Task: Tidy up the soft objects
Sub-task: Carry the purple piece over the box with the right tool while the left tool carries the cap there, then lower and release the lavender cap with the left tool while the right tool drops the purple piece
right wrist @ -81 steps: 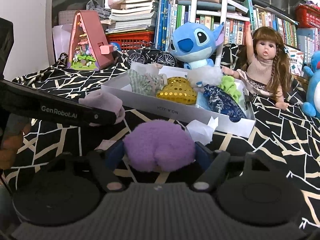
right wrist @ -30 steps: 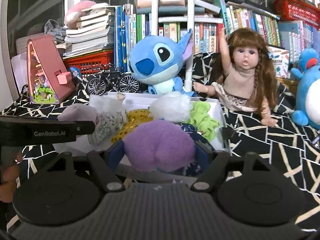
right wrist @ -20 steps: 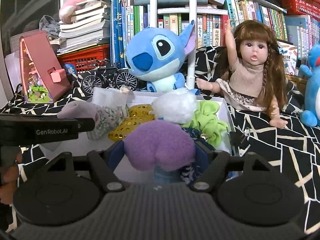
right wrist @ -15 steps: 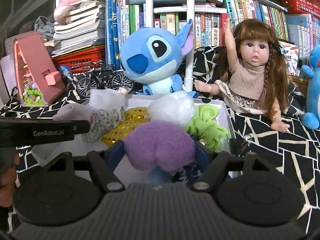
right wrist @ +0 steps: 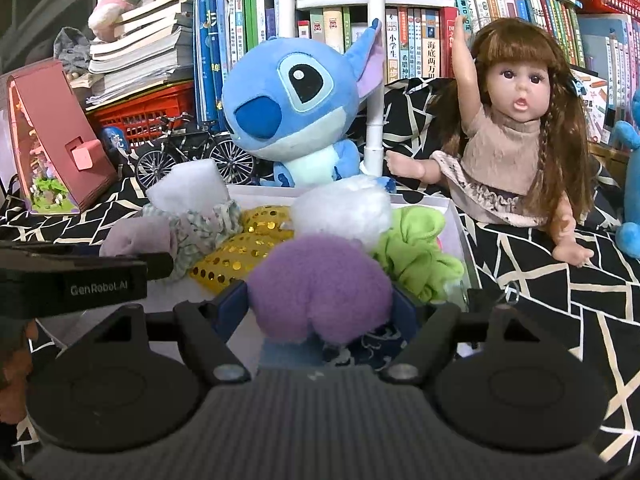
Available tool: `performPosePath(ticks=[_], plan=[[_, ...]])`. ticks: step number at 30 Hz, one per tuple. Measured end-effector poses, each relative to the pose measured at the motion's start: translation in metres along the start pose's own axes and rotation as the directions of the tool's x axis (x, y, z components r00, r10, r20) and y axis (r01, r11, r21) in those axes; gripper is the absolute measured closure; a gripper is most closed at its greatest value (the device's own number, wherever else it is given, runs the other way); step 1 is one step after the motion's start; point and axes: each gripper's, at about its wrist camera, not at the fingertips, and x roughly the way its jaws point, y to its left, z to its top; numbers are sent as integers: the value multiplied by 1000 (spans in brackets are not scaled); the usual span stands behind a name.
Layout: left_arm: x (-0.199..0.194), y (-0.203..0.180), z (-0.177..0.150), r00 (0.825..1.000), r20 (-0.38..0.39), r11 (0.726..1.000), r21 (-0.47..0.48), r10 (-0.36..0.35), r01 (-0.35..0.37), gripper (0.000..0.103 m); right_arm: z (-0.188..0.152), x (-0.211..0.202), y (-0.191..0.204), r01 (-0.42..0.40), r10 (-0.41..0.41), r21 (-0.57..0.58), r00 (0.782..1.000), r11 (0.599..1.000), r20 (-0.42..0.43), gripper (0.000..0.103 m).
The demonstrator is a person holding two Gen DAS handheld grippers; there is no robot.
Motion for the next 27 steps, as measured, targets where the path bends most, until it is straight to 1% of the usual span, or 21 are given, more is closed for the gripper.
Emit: performPosePath(ticks=[3,6,7,11,13,15,19,27], plan=[[1,0,-1,1000,-4,1000,8,5,-5,53,-2,1,0,-2,2,3,1000,1000,-3,24],[-2,1,-2,1000,-8,1000,0,-6,6,51,-3,1,-1,-6,6,5,1000,1000,-2,23],[-4,2,-2,1000,-6,1000,0,-9,9,49,-3,0,-1,-8,8,7,1000,1000,-2,18],[-13,2,-4,1000,9,1000,3,-20,20,42,-3,-5,-2,-27,27,20,1000,999,1,14],[-19,2,-4,999,19,1000,0,-27,27,32,-4,-9,-2,-35,35,21,999,999,1,13],[-26,2,-4,999,33,999,1,-34,34,28,-5,-13,-1,-45,45,21,999,999,5,12],[-40,-1,-7,998,51,999,24,-39,38,24,-7,-21,1,-57,57,8,998,998,10,10],[-63,-1,-16,996,46,997,20,-77,76,24,-11,-43,1,-83,83,-1,996,997,33,9]])
